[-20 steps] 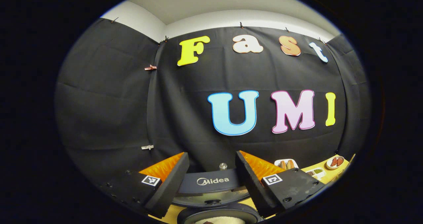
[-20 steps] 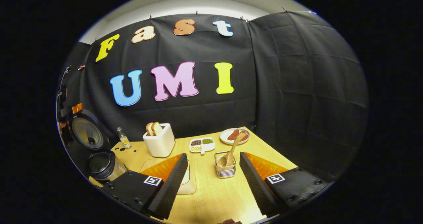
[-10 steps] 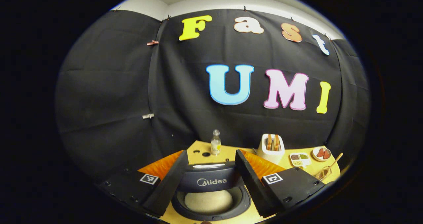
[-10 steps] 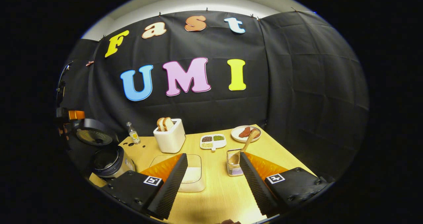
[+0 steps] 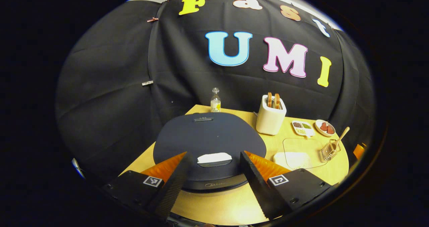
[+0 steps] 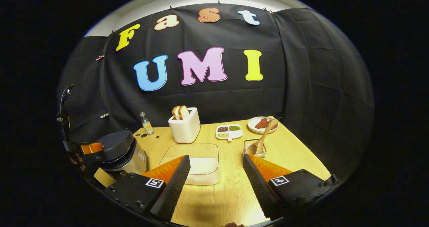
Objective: Close the left gripper, press the button to open the rice cooker; take a wooden spoon from the chopstick holder with the right hand, scoop a spoonful of rice and pour it into the rice cooker, then put the wooden spoon back into the chopstick holder.
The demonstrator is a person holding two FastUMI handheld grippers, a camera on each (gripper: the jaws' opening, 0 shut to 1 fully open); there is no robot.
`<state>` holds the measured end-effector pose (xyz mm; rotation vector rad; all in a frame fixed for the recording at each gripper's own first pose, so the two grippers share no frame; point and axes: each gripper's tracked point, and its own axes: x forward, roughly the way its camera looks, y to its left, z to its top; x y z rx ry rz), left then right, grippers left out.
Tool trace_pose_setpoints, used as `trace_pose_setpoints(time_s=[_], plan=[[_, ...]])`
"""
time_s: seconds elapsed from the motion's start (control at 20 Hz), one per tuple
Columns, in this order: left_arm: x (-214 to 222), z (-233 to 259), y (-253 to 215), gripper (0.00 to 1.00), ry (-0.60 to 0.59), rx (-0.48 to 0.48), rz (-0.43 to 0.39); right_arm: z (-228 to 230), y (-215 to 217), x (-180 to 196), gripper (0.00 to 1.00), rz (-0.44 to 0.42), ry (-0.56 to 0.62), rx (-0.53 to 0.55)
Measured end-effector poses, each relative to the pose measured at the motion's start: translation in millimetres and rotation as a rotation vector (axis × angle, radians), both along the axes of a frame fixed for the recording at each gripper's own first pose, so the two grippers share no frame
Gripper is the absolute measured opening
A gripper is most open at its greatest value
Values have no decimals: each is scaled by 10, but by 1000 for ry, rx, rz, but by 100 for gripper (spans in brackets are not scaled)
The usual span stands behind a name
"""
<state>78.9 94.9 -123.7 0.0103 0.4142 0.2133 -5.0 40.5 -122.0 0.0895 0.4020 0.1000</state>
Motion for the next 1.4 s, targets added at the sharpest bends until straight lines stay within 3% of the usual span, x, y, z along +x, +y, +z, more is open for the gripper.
trace_pose_setpoints(time_s=[0.25, 0.5, 0.7, 0.8, 0.9, 1.05, 1.4], plan=[[27, -83, -1, 100, -18, 29, 8, -72, -27, -7, 99, 20, 32, -43], [22, -229, -12, 100, 8, 30, 17, -114, 124, 67, 98, 116, 20, -3], [-1, -159, -63, 100, -24, 20, 27, -72, 88, 137, 99, 179, 9, -3], [-103, 110, -179, 99, -125, -9, 34, 66, 12, 206, 99, 190, -31, -14], [-236, 527, -426, 95, -246, -38, 7, 264, -103, 317, 99, 184, -91, -39], [-441, 930, -747, 95, -349, -9, -36, 510, -253, 428, 99, 169, -145, -43], [-819, 1427, -1317, 95, -456, -8, -111, 934, -886, 429, 98, 32, -229, -67]])
